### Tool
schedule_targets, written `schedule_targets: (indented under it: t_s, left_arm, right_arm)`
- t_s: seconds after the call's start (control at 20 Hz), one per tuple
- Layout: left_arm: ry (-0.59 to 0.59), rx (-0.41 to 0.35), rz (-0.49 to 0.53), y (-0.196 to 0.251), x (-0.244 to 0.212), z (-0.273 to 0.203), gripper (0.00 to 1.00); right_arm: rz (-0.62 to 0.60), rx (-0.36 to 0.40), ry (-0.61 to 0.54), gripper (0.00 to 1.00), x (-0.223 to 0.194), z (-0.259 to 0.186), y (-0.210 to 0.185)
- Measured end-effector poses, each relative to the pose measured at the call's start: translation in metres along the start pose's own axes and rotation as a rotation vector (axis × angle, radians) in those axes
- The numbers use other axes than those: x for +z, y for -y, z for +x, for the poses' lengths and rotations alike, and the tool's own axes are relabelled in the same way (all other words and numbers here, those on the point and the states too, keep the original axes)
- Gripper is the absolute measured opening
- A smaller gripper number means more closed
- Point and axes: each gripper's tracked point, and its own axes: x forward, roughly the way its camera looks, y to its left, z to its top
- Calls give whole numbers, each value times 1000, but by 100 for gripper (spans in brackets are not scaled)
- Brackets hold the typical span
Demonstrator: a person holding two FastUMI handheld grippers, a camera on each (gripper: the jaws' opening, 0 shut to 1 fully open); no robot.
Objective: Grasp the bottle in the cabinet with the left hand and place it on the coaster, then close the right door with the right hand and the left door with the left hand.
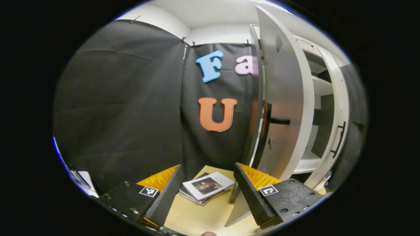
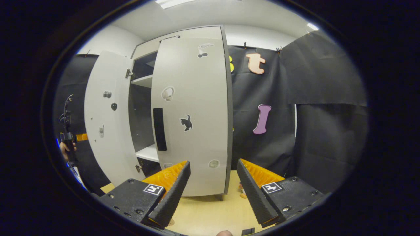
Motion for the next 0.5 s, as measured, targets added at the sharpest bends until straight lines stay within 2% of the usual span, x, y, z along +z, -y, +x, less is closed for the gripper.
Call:
schedule_targets:
  t_s: [0.05, 0.1, 0.15, 0.2, 0.25, 0.3, 0.35, 0.4, 0.5]
  left_arm:
    - [-2, -10, 11, 1, -1, 1, 99]
    - [-17, -27, 27, 2, -3, 0, 91]
    - [-23, -39, 36, 3, -4, 1, 99]
    - [-24, -50, 38, 6, -3, 2, 91]
    - [-27, -59, 41, 8, -2, 1, 91]
    - [-27, -66, 42, 8, 0, 1, 90]
    - [-31, -72, 49, 9, -1, 0, 89]
    - [-28, -77, 51, 11, 0, -1, 89]
    - [-31, -85, 50, 17, 0, -3, 94]
  right_arm:
    - [-1, -6, 0, 94, 0, -2, 3]
    - [-1, -10, 5, 94, 1, -4, 7]
    - [0, -18, 11, 94, 2, -6, 10]
    - [-5, -36, 12, 94, 0, -7, 17]
    - [-9, -45, 9, 94, -2, -7, 22]
    - [-10, -50, 6, 89, -3, -8, 25]
    - [-9, -54, 5, 89, -4, -8, 27]
    - [-8, -59, 5, 94, -6, -9, 31]
    - [3, -61, 5, 94, -8, -9, 33]
